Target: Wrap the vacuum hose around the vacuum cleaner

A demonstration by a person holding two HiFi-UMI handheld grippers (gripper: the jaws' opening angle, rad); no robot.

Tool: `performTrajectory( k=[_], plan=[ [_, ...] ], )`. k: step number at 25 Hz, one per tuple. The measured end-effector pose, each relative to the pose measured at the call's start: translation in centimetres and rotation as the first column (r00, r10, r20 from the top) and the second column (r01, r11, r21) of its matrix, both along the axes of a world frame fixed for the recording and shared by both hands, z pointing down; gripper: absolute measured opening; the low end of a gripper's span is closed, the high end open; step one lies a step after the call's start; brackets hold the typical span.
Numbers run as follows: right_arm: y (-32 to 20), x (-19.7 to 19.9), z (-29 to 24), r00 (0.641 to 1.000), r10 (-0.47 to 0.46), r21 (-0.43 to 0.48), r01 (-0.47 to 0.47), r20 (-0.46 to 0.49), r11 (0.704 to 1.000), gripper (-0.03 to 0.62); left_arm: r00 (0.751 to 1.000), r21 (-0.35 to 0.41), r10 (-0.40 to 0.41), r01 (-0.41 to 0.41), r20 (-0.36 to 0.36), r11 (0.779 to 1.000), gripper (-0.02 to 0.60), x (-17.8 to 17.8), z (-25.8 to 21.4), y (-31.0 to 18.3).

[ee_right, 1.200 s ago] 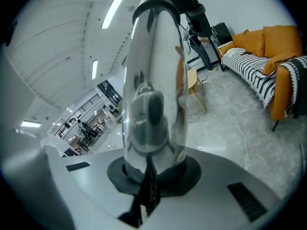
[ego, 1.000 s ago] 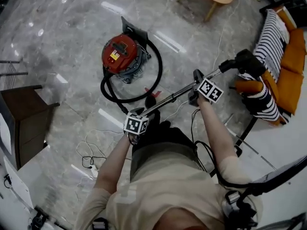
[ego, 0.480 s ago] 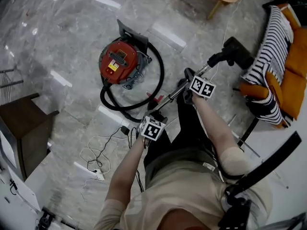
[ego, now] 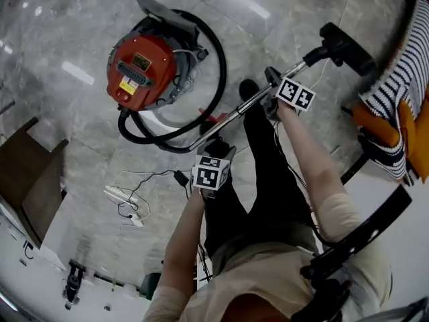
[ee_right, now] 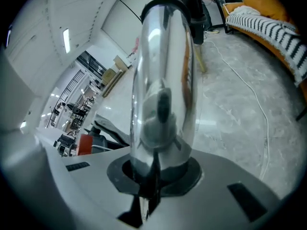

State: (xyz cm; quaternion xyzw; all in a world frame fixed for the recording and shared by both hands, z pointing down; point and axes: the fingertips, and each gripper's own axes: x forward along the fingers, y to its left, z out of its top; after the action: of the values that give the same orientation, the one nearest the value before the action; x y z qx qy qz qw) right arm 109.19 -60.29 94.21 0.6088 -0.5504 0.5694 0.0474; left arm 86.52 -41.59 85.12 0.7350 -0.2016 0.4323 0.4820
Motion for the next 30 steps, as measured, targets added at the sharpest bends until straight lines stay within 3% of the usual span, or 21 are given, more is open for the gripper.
performTrajectory(
  k=[5,7,12,16,22,26,30],
  plan=[
    [0.1,1.5,7.7,0.997,0.017,-0.067,-0.012,0.077,0.998,0.012,0.998,-0.007,0.033,-0.033,-0.056,0.999,0.259,4.1,3.7,-0.7],
    [0.0,1.5,10.5,0.994,0.032,-0.087,-0.023,0.100,0.996,0.012,0.997,-0.009,0.002,-0.003,-0.071,1.000,0.259,4.9,5.3,-1.3],
    [0.3,0.1,16.7,0.984,0.073,-0.158,-0.048,0.161,0.986,0.012,0.988,-0.096,-0.132,0.123,-0.086,0.988,0.259,5.2,8.8,-0.9],
    [-1.0,-1.0,20.1,0.974,0.092,-0.180,-0.054,0.209,0.982,0.012,0.966,-0.139,-0.242,0.228,-0.092,0.964,0.259,5.7,10.8,-0.4],
    [-0.1,-2.3,25.1,0.964,0.123,-0.247,-0.063,0.238,0.967,0.014,0.908,-0.192,-0.396,0.368,-0.137,0.910,0.259,5.5,12.6,1.8],
    [0.6,-2.8,27.6,0.956,0.134,-0.282,-0.057,0.261,0.958,0.017,0.902,-0.154,-0.396,0.373,-0.171,0.915,0.259,4.9,13.3,0.5],
    [0.3,-2.6,29.1,0.949,0.150,-0.261,-0.075,0.277,0.962,0.017,0.891,-0.138,-0.394,0.372,-0.223,0.918,0.259,4.9,13.0,-1.1]
  ],
)
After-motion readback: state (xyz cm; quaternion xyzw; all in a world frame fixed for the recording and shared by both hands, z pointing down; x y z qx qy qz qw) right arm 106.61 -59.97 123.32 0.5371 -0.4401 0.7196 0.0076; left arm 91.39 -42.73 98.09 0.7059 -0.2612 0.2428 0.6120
